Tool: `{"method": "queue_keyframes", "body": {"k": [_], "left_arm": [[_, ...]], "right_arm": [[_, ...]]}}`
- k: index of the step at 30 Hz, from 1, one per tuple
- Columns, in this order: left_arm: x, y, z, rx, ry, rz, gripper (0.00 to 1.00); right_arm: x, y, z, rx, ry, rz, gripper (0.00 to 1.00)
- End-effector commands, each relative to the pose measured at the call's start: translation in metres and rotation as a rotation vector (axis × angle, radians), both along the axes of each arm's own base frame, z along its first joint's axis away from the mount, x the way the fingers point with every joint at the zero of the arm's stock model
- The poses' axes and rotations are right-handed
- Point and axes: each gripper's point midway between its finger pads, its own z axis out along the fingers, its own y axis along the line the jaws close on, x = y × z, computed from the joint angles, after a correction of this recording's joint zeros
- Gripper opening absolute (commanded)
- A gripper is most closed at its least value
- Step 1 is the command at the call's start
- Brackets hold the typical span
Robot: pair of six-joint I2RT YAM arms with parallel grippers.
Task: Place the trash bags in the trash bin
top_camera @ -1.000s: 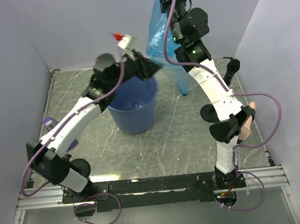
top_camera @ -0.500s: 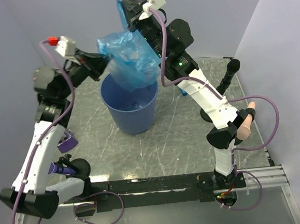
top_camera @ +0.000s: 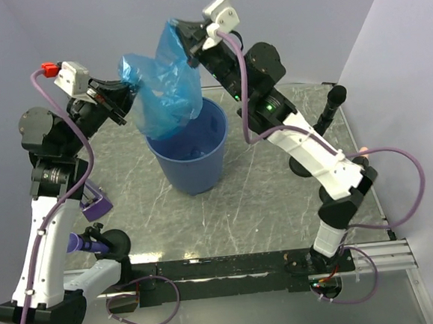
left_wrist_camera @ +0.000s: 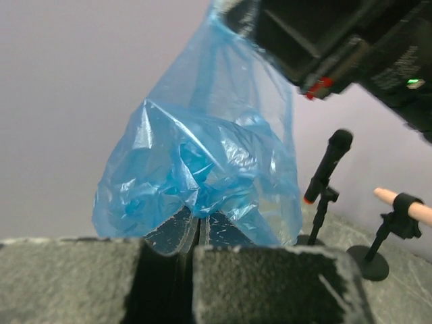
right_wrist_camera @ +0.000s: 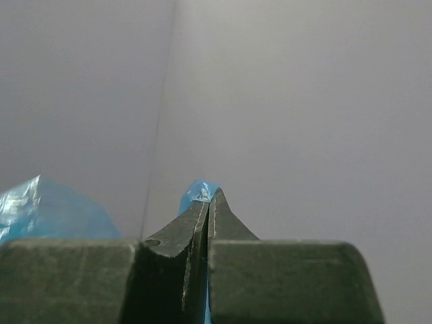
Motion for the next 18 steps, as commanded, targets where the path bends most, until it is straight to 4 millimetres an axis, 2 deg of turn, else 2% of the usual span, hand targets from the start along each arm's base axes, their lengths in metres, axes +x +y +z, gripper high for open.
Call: {"method": "queue_keyframes", "body": {"k": [1, 3, 4, 8, 13, 18], "left_arm": [[0.009, 0.010, -0.019, 0.041, 0.053, 0.062, 0.01], [0.017, 0.013, -0.032, 0.050, 0.097, 0.091, 0.00], [0.019, 0.015, -0.038, 0.055, 0.116, 0.095, 0.01], [0.019, 0.012, -0.050, 0.065, 0.155, 0.070, 0.01], [0.010, 0.011, -0.046, 0.058, 0.163, 0.052, 0.01], [-0.013, 0.008, -0.024, 0.069, 0.101, 0.004, 0.01]], "right_arm": [[-0.016, -0.027, -0.009, -0.010, 0.026, -0.034, 0.00], [-0.016, -0.029, -0.030, -0.046, 0.066, -0.040, 0.00], [-0.015, -0.037, -0.037, -0.041, 0.100, -0.069, 0.00], [-0.021, -0.047, -0.056, -0.052, 0.176, -0.068, 0.00], [-0.042, -0.052, -0.077, -0.082, 0.257, -0.001, 0.00], [-0.073, -0.048, -0.085, -0.142, 0.291, 0.125, 0.00]]}}
